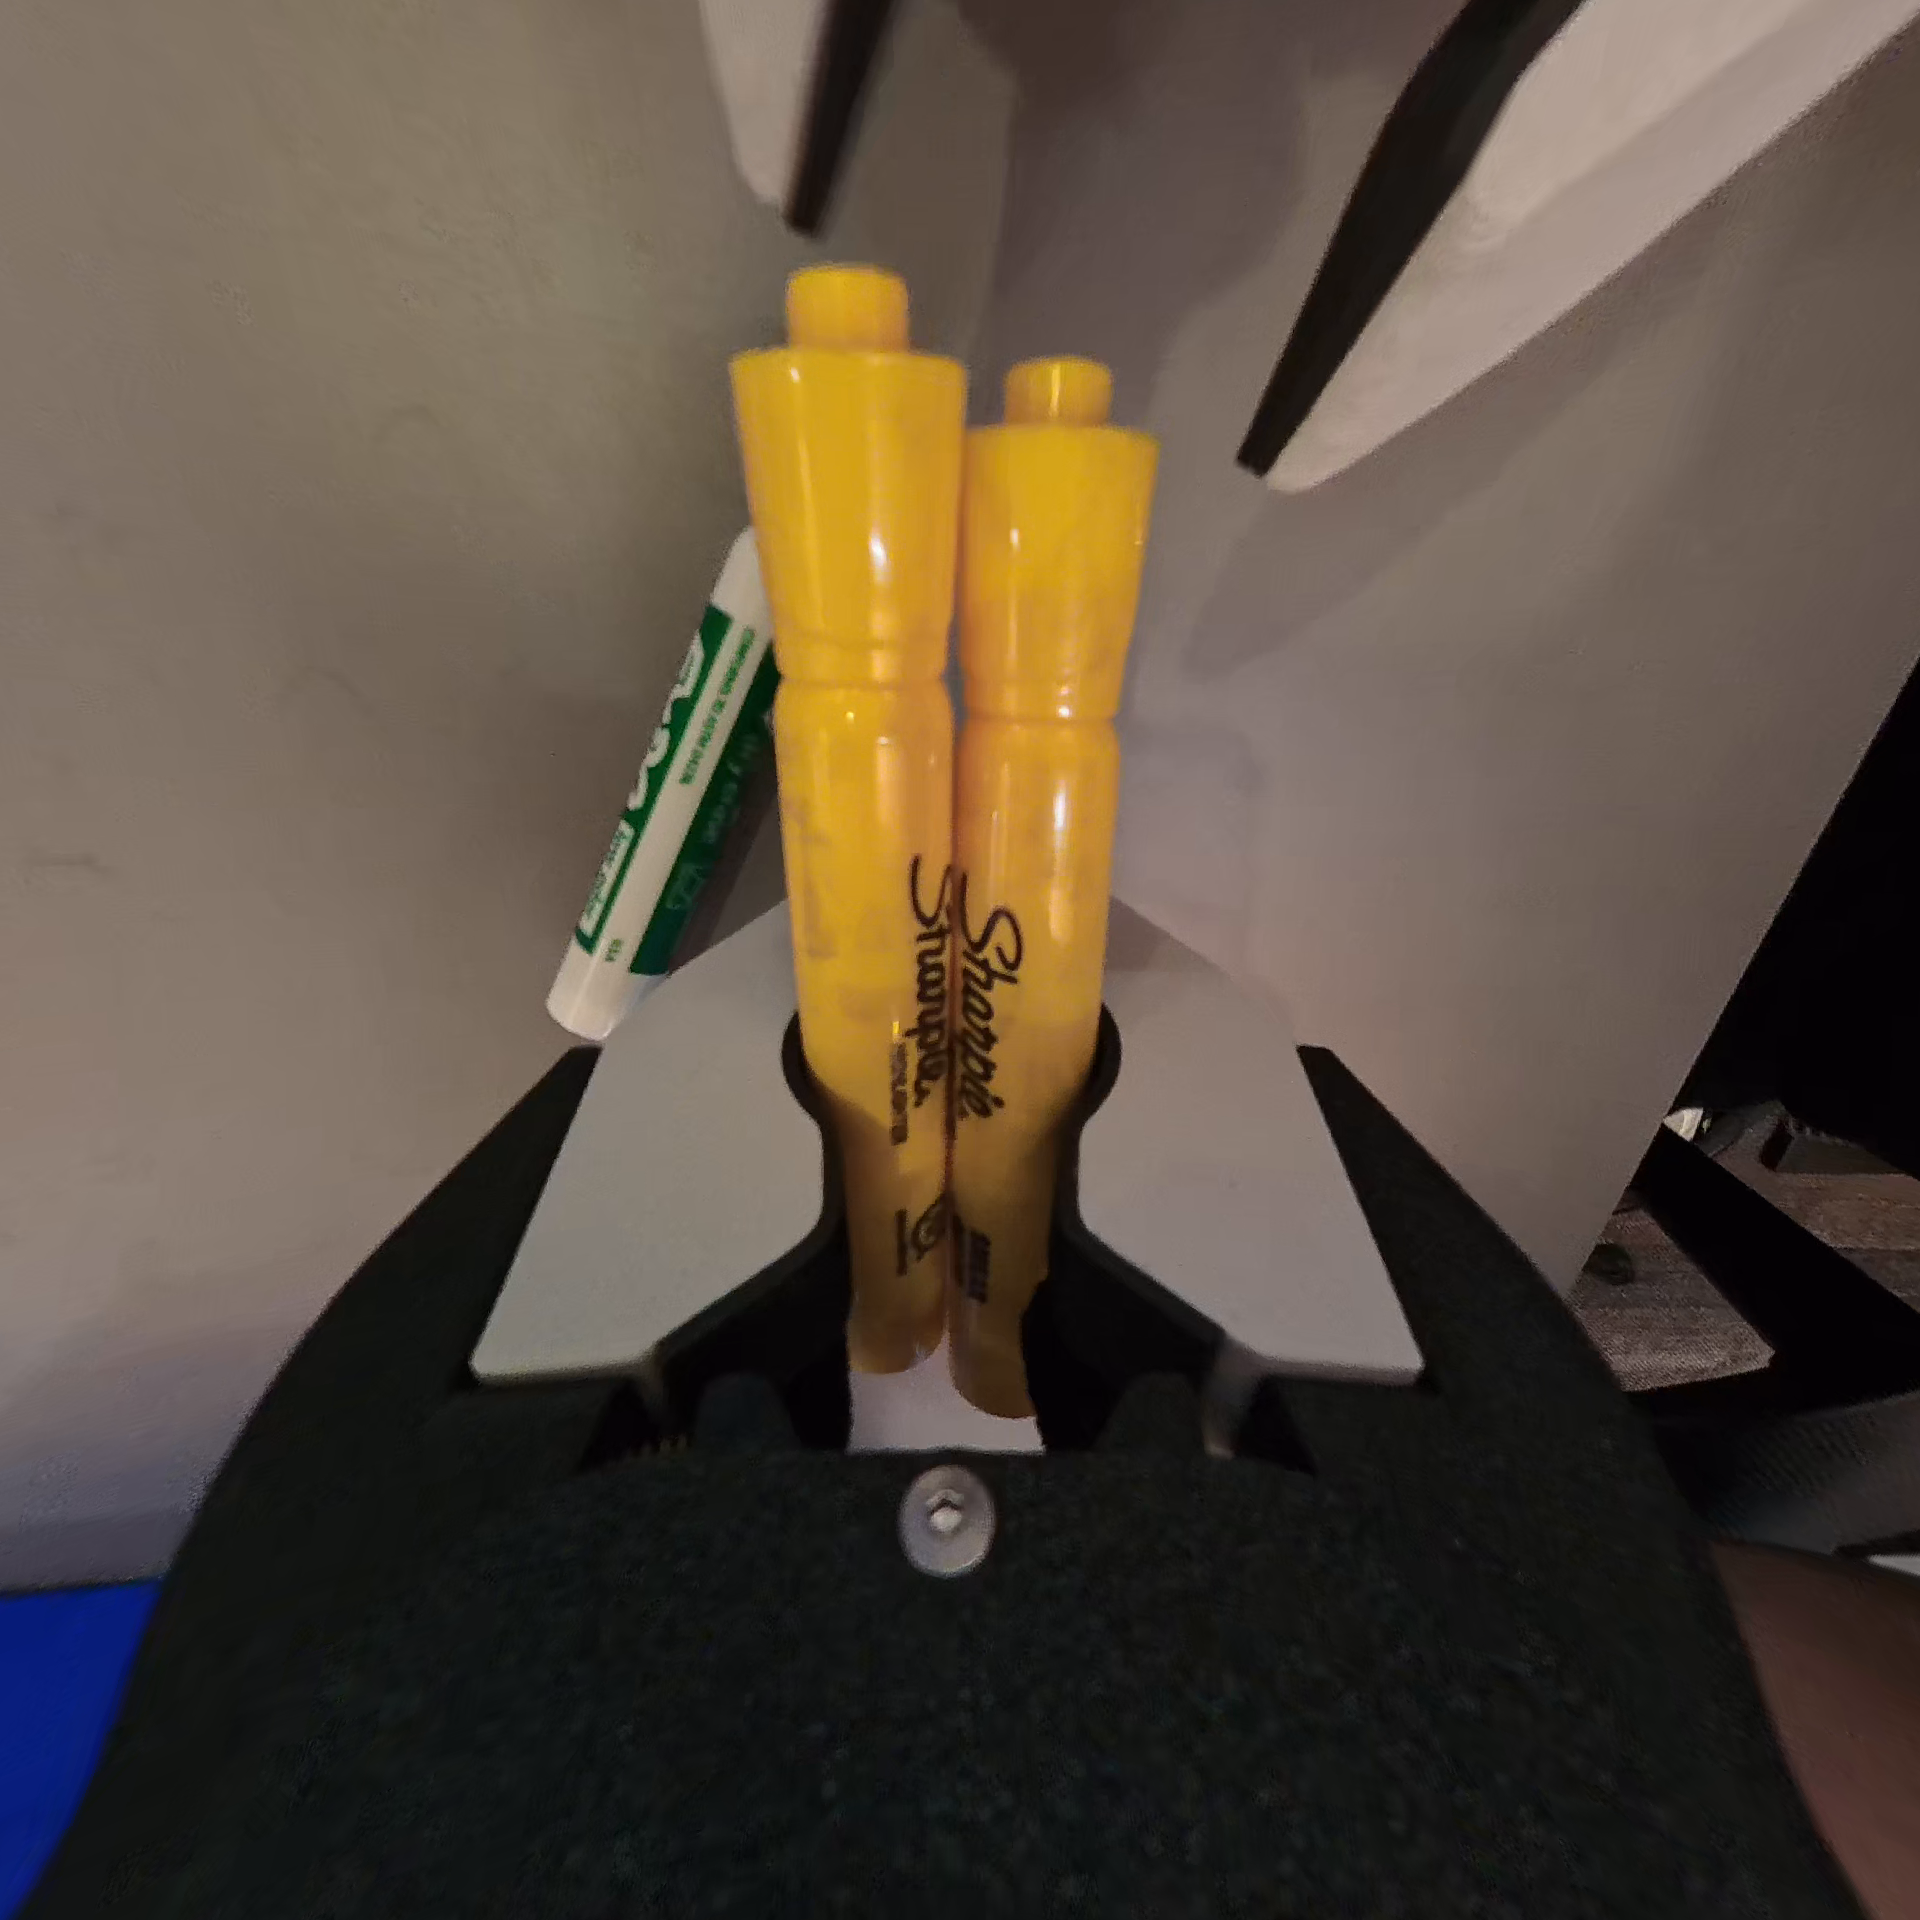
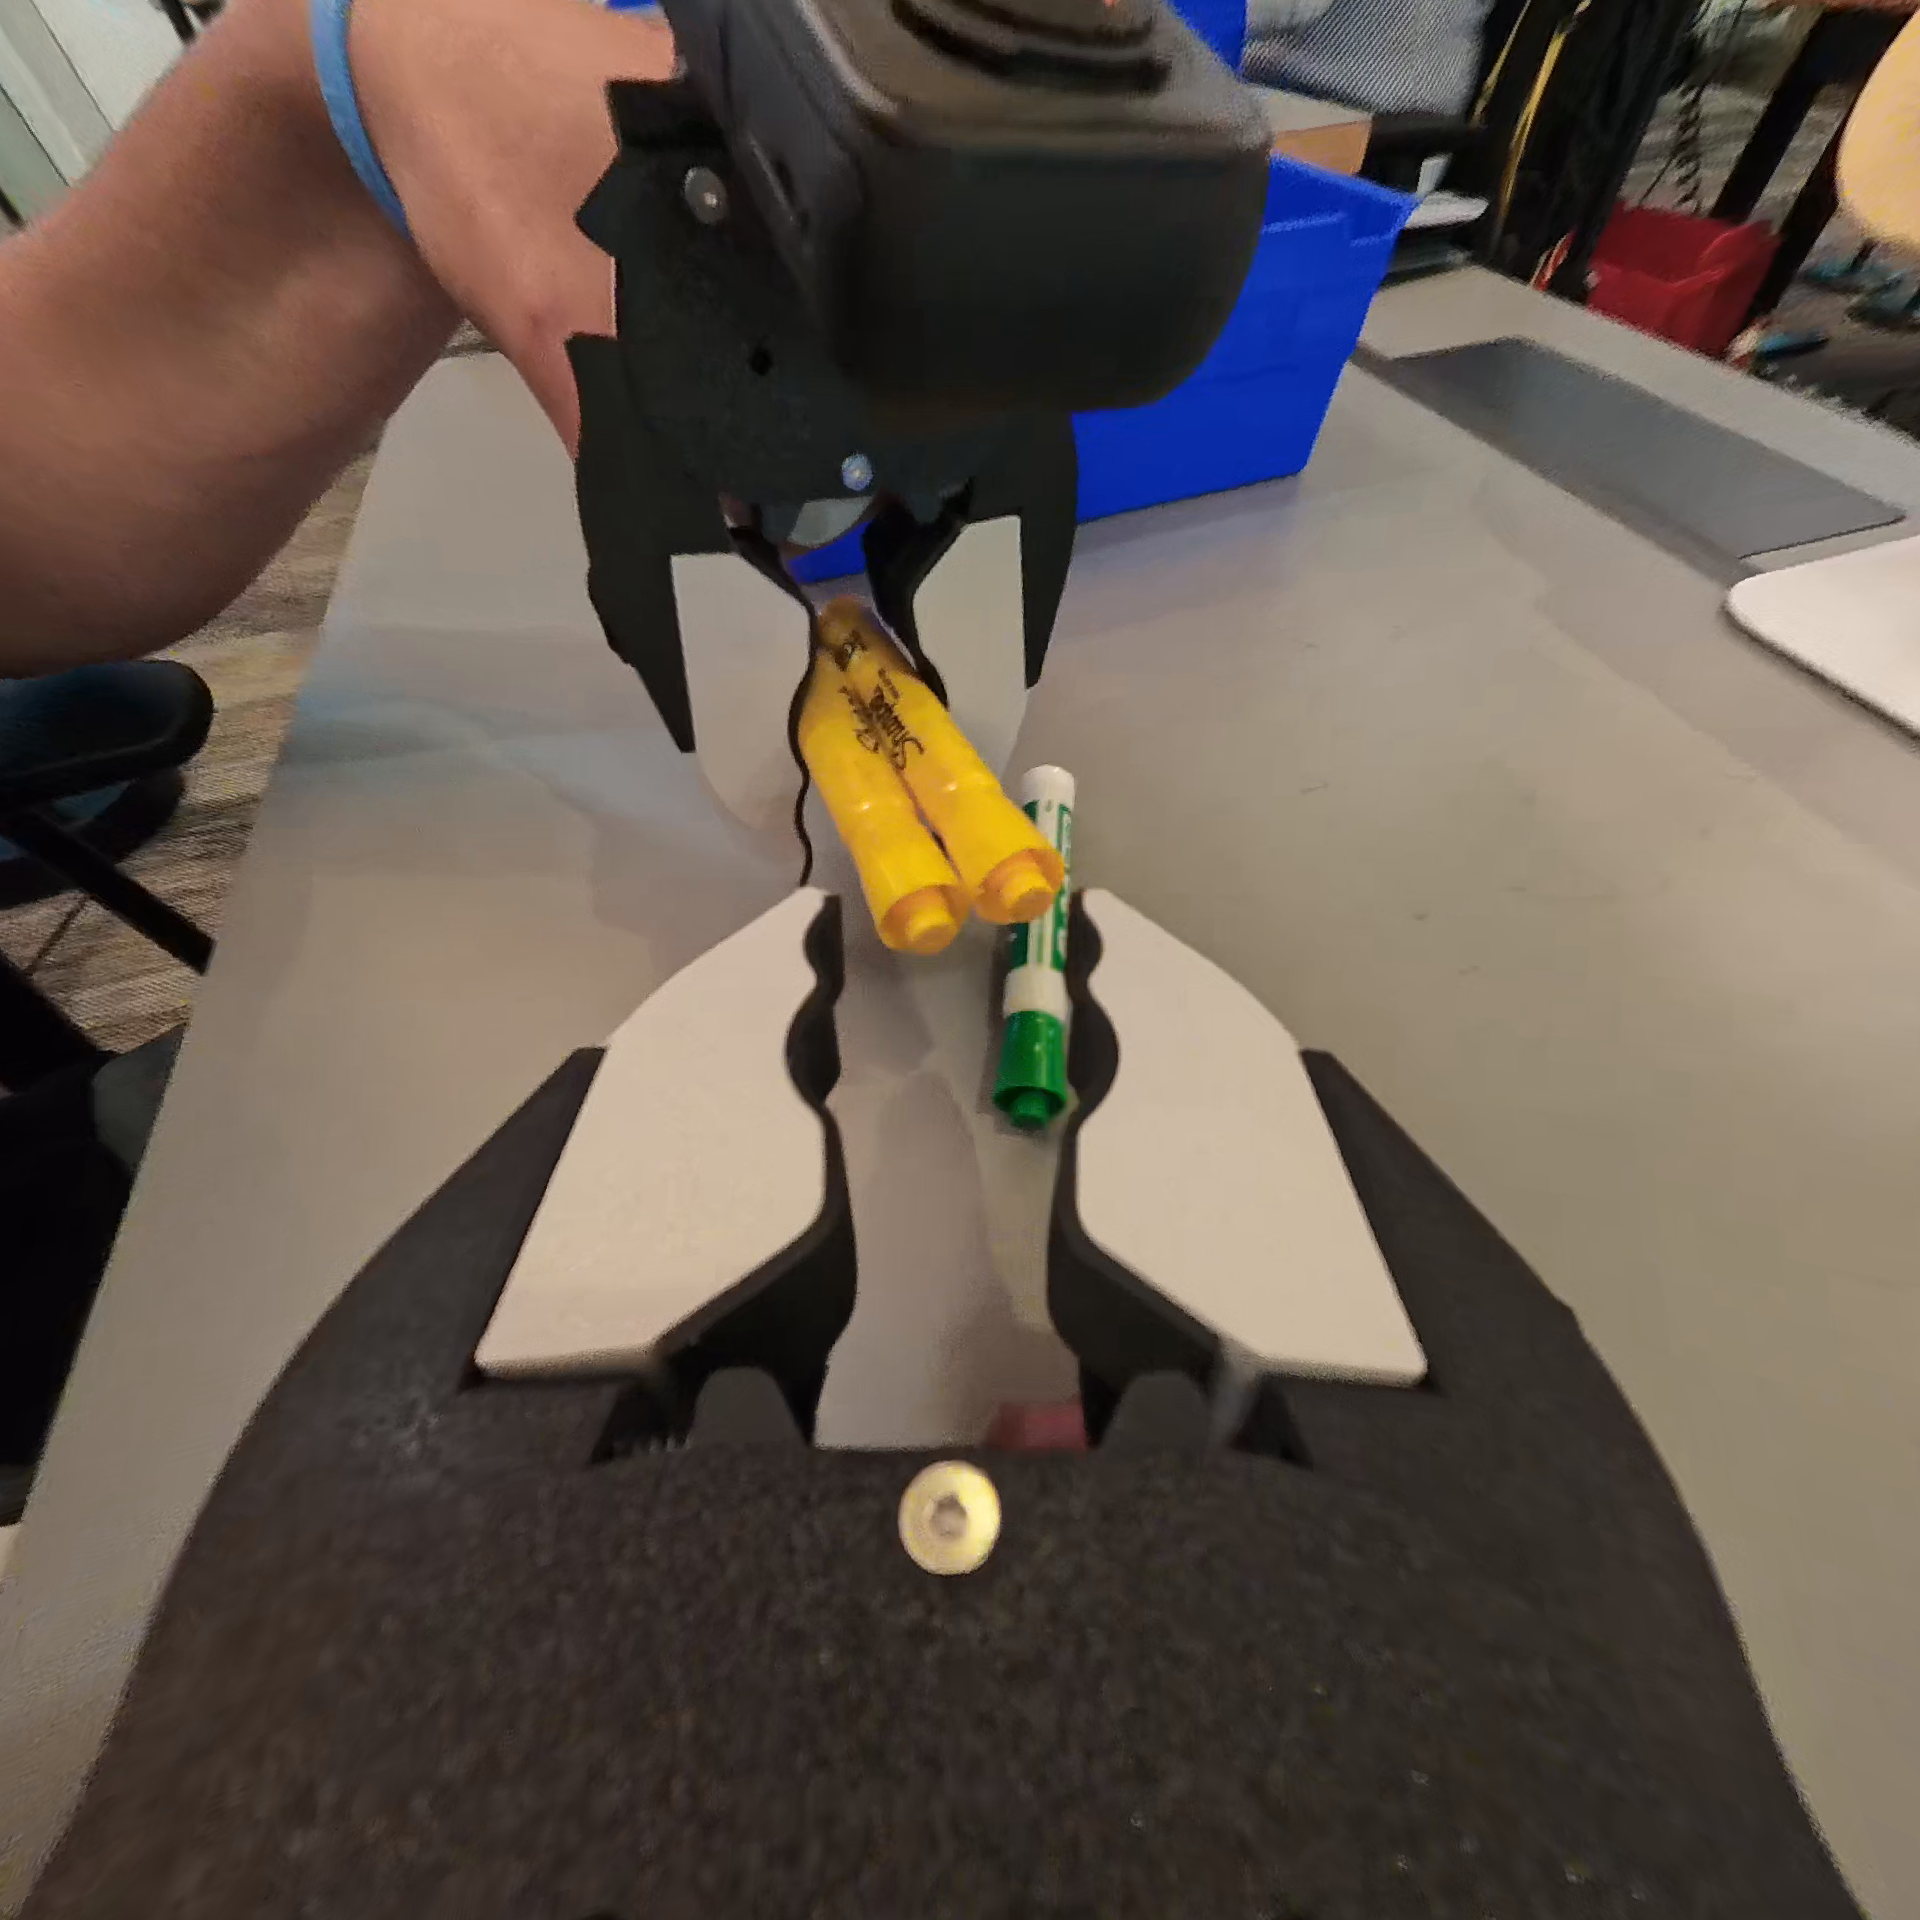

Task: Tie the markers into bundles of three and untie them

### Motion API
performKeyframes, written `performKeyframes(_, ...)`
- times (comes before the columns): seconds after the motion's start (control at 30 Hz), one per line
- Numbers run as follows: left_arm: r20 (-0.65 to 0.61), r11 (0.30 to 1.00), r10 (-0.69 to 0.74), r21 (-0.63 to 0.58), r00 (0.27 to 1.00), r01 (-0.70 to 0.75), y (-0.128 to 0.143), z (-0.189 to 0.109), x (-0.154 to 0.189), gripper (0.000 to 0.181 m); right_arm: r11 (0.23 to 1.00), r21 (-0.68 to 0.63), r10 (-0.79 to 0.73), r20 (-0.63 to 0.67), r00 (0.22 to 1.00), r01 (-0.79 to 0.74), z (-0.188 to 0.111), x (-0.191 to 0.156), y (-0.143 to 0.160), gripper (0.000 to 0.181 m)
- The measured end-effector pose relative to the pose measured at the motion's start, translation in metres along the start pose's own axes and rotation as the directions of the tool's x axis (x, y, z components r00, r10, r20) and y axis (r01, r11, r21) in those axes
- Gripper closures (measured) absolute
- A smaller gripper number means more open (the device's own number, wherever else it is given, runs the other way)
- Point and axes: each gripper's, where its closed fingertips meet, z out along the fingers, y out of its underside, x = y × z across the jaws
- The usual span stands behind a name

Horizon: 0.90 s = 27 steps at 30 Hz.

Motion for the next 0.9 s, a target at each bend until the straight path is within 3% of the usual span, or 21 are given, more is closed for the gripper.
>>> performKeyframes(0.13,-0.001,1.000,0.006,0.017,1.000,-0.006,-0.004,0.000,0.002,0.140,0.997,-0.041,-0.068,-0.001,0.998,0.068,0.002,-0.002,0.005,0.120)
performKeyframes(0.2,-0.010,1.000,0.008,0.030,1.000,-0.007,-0.009,0.000,0.004,0.140,0.995,-0.060,-0.084,-0.014,0.996,0.083,0.006,-0.003,0.008,0.119)
performKeyframes(0.37,-0.008,1.000,0.019,0.012,1.000,-0.019,-0.009,0.002,0.006,0.139,0.994,-0.062,-0.086,-0.026,0.996,0.084,0.008,-0.002,0.008,0.141)
performKeyframes(0.9,-0.001,1.000,0.023,0.020,1.000,-0.023,-0.008,0.003,0.007,0.140,0.997,-0.074,-0.028,0.000,1.000,0.028,0.010,-0.004,0.010,0.138)
